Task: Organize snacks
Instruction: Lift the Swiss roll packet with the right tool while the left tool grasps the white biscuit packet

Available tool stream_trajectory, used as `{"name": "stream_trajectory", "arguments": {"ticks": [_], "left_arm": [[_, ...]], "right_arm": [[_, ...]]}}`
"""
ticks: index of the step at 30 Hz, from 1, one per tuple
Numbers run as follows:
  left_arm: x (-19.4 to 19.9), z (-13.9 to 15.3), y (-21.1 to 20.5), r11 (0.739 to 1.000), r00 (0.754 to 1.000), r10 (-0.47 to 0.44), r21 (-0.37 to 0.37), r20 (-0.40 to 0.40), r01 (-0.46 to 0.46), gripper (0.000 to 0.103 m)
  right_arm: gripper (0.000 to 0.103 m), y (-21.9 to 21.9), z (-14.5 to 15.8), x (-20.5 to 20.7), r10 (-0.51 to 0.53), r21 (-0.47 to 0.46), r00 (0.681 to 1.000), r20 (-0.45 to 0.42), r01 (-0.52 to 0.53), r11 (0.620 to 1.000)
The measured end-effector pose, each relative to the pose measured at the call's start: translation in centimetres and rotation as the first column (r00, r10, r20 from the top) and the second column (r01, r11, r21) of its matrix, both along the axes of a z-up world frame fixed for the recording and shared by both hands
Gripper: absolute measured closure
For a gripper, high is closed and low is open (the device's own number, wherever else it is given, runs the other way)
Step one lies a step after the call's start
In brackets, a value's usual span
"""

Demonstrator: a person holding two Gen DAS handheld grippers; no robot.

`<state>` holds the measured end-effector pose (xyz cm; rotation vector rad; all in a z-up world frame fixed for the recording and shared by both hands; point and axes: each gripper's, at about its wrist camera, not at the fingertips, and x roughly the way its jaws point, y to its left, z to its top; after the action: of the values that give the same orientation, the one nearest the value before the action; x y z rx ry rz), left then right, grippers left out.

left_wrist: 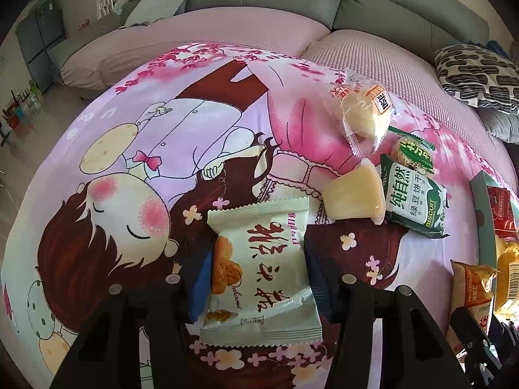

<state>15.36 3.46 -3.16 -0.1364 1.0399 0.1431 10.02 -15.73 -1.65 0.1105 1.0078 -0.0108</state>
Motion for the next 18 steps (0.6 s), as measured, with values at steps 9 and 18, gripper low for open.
{"name": "stream_trajectory", "arguments": {"ticks": [9, 18], "left_arm": [[-0.9, 2.9, -0.5, 1.000, 0.996, -0.021, -0.014, 0.082, 0.022, 0.049], [-1.0, 3.0, -1.1, 1.000, 0.997, -0.029, -0.003, 0.065, 0.030, 0.049]], "right_arm": [[0.071, 0.1, 1.8, -0.7, 0.018, 0.000, 0.998, 0.063, -0.018, 1.000], [0.068, 0.2, 0.6, -0.2, 0.036, -0.007, 0.999, 0.033, -0.036, 0.999]]}}
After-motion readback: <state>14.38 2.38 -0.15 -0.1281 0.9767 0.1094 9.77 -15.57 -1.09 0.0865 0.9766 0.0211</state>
